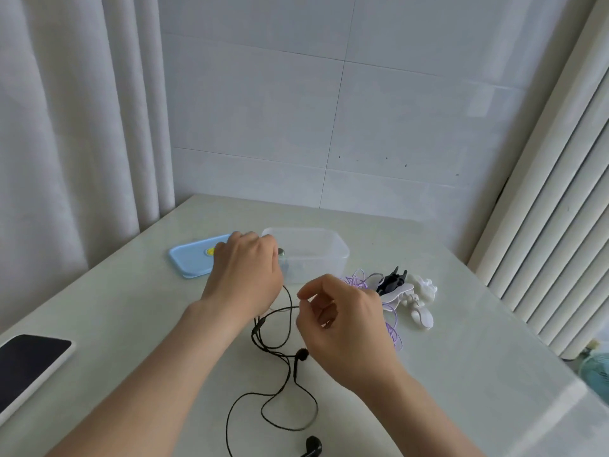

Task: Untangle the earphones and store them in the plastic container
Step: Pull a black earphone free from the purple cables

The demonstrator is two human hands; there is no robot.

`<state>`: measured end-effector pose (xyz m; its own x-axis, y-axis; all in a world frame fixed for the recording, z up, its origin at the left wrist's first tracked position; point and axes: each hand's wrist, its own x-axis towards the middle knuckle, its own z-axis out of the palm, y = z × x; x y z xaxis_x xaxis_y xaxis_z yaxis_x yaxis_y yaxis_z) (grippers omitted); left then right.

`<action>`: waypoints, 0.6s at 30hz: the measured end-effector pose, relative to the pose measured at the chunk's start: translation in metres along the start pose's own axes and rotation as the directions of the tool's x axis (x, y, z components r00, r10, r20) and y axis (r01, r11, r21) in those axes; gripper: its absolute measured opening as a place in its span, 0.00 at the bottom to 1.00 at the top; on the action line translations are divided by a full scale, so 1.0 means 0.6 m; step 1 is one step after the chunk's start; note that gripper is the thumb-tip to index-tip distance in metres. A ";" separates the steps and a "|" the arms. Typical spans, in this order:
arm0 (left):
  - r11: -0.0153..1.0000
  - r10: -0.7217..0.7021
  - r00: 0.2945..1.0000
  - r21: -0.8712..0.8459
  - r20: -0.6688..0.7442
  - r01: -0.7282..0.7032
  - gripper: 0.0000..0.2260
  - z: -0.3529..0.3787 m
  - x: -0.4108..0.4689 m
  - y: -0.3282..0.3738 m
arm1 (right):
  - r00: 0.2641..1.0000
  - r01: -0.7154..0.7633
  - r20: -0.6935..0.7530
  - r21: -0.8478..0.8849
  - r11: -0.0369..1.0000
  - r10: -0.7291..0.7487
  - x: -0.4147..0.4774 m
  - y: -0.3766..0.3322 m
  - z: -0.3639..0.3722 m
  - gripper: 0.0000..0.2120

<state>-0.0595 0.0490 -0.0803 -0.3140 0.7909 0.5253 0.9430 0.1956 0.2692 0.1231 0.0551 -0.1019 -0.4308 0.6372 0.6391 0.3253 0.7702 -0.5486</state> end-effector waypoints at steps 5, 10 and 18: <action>0.992 0.089 0.980 -0.076 -0.176 -0.103 0.13 0.019 0.002 0.001 | 0.945 0.149 -0.294 0.008 0.989 -0.140 0.015 -0.005 -0.028 0.05; 0.908 0.196 0.961 -0.335 -0.194 -0.252 0.14 0.024 -0.025 0.060 | 0.921 -0.169 -0.381 -0.200 0.965 0.083 0.038 0.065 -0.057 0.10; 0.789 0.516 0.852 -0.433 0.084 -0.435 0.06 0.016 -0.067 0.106 | 0.735 -0.616 -0.199 -0.594 0.517 0.648 0.031 0.131 -0.091 0.22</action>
<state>0.0144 0.0351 -0.0919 0.2283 0.8238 0.5189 0.8333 -0.4409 0.3335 0.1869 0.1290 -0.1038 0.0614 0.9732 0.2217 0.9336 0.0226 -0.3576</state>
